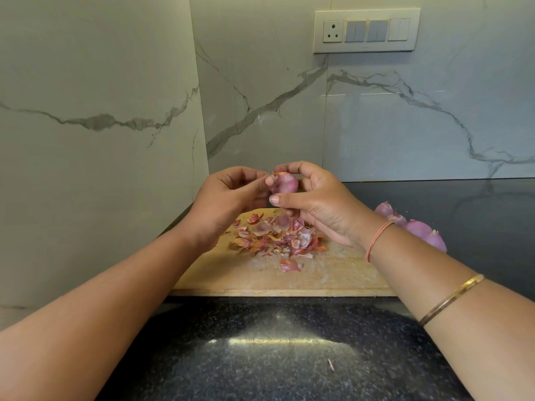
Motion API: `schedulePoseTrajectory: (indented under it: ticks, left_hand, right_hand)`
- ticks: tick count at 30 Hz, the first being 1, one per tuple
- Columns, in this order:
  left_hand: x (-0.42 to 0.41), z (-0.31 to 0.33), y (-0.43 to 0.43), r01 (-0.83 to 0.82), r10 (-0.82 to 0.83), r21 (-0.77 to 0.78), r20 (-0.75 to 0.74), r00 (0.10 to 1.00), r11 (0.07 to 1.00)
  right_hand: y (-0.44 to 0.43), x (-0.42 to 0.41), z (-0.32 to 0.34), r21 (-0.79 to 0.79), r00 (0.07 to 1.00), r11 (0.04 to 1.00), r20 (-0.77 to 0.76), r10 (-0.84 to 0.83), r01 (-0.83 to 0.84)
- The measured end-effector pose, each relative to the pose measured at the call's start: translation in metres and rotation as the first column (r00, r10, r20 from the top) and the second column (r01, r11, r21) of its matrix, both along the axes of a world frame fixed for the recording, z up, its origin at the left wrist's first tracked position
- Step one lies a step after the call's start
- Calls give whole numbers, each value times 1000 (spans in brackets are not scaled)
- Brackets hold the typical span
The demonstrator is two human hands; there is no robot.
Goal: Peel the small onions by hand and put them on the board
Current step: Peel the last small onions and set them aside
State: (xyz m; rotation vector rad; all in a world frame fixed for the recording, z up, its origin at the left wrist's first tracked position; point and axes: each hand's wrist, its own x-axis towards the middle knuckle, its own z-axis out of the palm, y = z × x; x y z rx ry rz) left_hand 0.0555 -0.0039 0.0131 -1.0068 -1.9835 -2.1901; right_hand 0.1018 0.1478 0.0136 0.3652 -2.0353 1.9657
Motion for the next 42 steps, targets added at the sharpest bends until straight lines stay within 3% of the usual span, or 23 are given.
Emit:
schedulePoseTrajectory:
  ticks: [3,11,22,30,37,40,42]
  left_hand:
    - [-3,-2,1,-53,53,-3,-29,998,999]
    - [-9,-1,1,-197,193,-43,-77,978,980]
    - [-11,-2,2,-315,310,-42,-87,947,948]
    - [-26,3,-10,-431,430,43,16,902,901]
    - [-13,1,-2,-261,261,-37,-16,965,965]
    - [-6,3,-1,-126,123,31,91,988,992]
    - [-4,2,-1,-33,30,46,68,997,998]
  right_hand:
    - [-2,1,1,23,1000,1000,-6,-16,16]
    - [-2,6,7,-125,996,989,27,88,-84]
    - [1,4,5,-88,980,981,77,182,-175]
    - [-1,9,7,-65,925,932,116,361,-356]
    - [0,5,3,-85,970,975,112,214,-205]
    - [1,4,5,-170,983,976,100,154,-135]
    - [1,5,6,-223,985,967,93,147,-123]
